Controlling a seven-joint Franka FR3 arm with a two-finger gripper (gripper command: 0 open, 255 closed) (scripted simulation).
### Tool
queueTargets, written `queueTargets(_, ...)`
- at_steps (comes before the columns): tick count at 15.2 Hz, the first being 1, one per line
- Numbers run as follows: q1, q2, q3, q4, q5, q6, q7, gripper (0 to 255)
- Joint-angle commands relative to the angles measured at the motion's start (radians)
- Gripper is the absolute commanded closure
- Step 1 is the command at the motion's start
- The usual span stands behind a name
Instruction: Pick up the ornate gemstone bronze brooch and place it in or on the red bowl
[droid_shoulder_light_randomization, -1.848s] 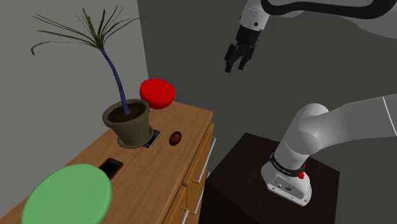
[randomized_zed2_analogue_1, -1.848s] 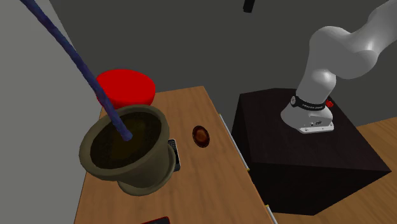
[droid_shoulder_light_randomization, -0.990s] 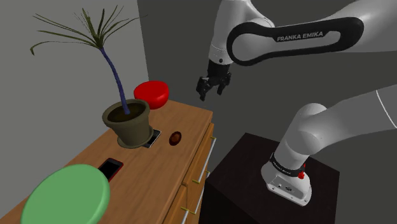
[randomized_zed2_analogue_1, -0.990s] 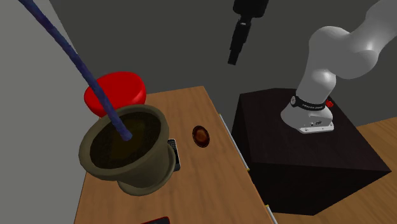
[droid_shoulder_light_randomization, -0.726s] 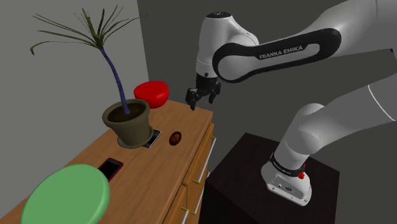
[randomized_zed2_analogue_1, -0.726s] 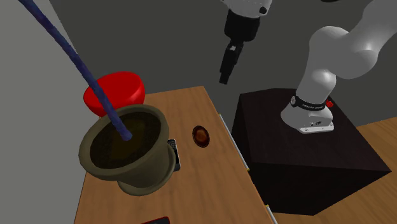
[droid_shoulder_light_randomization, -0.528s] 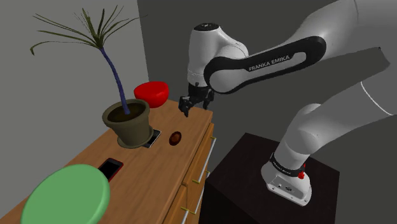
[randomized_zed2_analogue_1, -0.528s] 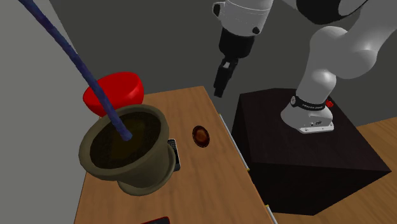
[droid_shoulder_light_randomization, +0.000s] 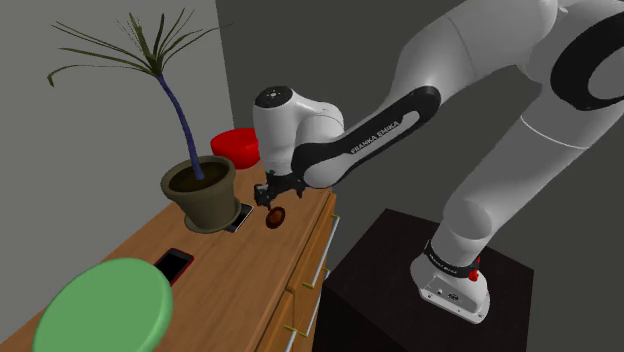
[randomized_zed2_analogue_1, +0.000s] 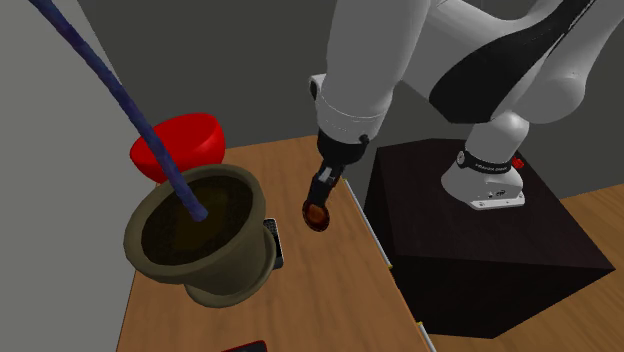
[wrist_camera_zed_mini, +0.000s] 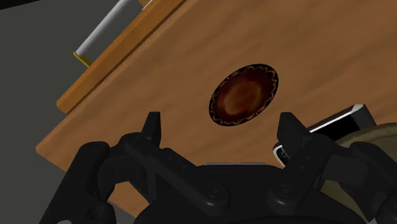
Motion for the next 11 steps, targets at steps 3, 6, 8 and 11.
queueTargets(3,-0.013,0.218,0.055,0.095,-0.237,-0.007,0.245,0)
queueTargets(6,-0.007,0.254,0.039,0.084,-0.281,0.021,0.275,0)
queueTargets(8,-0.004,0.278,0.029,0.078,-0.313,0.039,0.296,0)
queueTargets(11,0.001,0.311,0.015,0.073,-0.355,0.061,0.324,0)
